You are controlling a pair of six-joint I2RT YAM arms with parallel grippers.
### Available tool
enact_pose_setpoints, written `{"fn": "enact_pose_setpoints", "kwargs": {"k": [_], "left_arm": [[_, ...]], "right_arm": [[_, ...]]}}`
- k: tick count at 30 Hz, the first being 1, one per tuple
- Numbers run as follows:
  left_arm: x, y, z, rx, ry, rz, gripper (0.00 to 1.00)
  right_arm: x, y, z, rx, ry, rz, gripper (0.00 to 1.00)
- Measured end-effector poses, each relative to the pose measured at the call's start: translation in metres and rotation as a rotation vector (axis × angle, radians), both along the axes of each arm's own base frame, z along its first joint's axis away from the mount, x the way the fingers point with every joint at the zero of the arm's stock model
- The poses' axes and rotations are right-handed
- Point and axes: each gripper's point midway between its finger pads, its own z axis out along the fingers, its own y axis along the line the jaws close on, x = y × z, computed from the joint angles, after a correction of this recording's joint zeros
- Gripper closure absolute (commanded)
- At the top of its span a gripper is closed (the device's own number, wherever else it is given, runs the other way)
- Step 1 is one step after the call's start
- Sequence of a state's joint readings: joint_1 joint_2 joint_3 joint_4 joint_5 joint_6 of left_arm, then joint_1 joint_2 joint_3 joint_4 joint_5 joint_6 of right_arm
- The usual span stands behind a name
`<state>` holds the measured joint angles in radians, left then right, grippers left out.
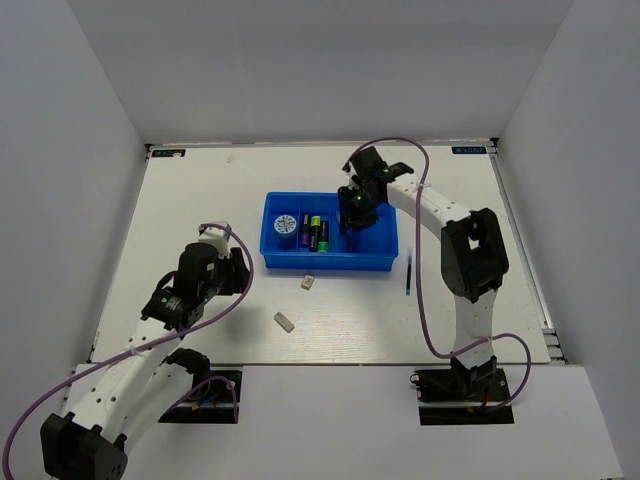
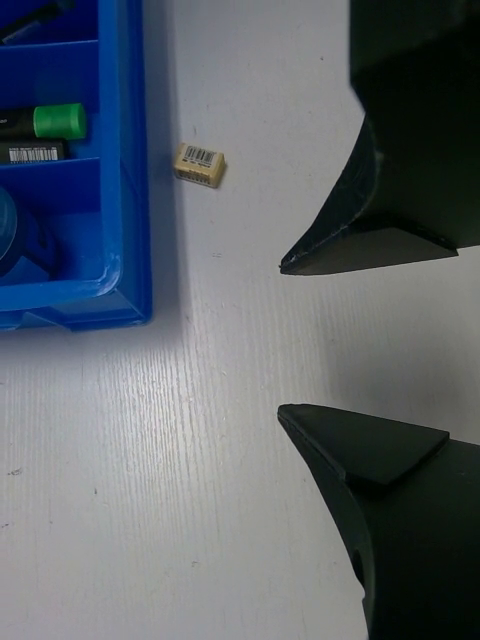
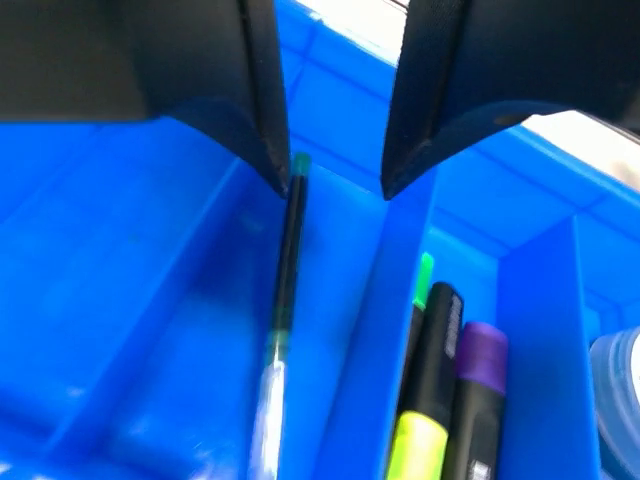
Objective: Sort the stationery into containers
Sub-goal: Place the pen in the storage box, then pick up the pen from the center of the board.
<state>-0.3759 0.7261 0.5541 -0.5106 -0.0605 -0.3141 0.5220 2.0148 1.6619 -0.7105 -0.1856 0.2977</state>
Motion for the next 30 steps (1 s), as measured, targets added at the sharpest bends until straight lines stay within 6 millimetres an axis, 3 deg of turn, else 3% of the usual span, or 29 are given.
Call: {"fn": "enact_pose_setpoints", "kwargs": {"k": [3, 5, 10, 11, 13, 16, 19, 24, 30], "left_arm": [[0.000, 0.000, 0.001, -0.002, -0.005, -0.001, 0.34], [0.000, 0.000, 0.001, -0.003, -0.006, -0.001, 0.34], [0.000, 0.000, 0.004, -0.007, -0.017, -0.001, 0.35], [0.000, 0.000, 0.005, -0.008, -0.019, -0.001, 0.36], [0.000, 0.000, 0.006, -0.012, -0.026, -0.002, 0.38], [0.000, -0.001, 0.008, -0.018, -0.032, -0.006, 0.39], [-0.001, -0.003, 0.009, -0.025, -0.034, -0.014, 0.39], [-0.001, -0.005, 0.011, -0.033, -0.041, -0.021, 0.39], [-0.001, -0.005, 0.014, -0.038, -0.050, -0.023, 0.39]], "right_arm": [[-0.005, 0.002, 0.002, -0.006, -0.008, 0.028, 0.52], [-0.008, 0.002, 0.012, 0.003, -0.033, 0.043, 0.57], [-0.015, -0.012, 0.055, 0.015, -0.170, 0.072, 0.86], [-0.018, -0.019, 0.066, 0.011, -0.212, 0.073, 0.99], [-0.023, -0.040, 0.091, -0.013, -0.332, 0.048, 0.98], [-0.033, -0.074, 0.112, -0.060, -0.452, -0.019, 0.91], [-0.041, -0.110, 0.098, -0.143, -0.471, -0.109, 0.91], [-0.065, -0.158, 0.035, -0.264, -0.312, -0.231, 0.89], [-0.076, -0.179, 0.009, -0.282, -0.206, -0.324, 0.77]]}}
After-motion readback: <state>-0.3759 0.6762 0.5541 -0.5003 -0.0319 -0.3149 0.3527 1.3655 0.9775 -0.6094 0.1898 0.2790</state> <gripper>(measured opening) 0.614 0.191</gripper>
